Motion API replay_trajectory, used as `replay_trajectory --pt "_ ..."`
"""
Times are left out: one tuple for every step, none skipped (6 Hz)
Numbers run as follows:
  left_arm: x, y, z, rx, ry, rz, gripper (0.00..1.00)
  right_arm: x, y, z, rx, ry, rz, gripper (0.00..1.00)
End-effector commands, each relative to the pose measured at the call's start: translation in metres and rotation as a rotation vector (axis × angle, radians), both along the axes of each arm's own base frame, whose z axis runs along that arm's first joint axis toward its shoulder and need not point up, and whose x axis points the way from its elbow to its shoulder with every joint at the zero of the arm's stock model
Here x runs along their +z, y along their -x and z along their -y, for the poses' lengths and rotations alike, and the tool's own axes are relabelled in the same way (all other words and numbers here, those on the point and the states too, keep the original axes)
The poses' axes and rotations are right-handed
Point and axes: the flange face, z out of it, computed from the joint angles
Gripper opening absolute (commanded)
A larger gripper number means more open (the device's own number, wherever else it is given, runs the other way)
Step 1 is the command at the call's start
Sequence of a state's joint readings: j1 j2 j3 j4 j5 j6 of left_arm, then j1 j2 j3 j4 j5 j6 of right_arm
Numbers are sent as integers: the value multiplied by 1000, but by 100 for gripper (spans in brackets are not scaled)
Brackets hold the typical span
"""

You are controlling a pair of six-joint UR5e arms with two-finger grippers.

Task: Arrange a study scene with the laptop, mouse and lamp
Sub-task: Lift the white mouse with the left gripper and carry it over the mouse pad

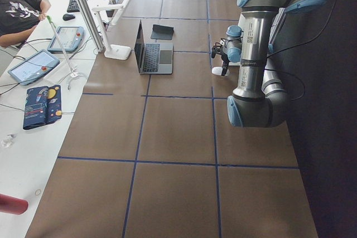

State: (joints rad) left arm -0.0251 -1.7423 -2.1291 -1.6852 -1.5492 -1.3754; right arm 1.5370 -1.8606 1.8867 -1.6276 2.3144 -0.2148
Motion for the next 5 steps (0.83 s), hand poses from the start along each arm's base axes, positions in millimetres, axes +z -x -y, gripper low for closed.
replay_trajectory --pt "-23 32 30 -8 -8 -2 39 0 0 0 0 0 0 100" --pt "-39 38 58 -23 -59 -26 39 1 0 0 0 2 -1 100" --pt "-54 44 86 -71 -62 -25 39 0 0 0 0 0 0 100" --pt "-91 43 111 -61 -57 -21 39 1 0 0 0 2 -1 100" --pt "-122 23 135 -90 -57 -33 39 2 0 0 0 3 -3 100"
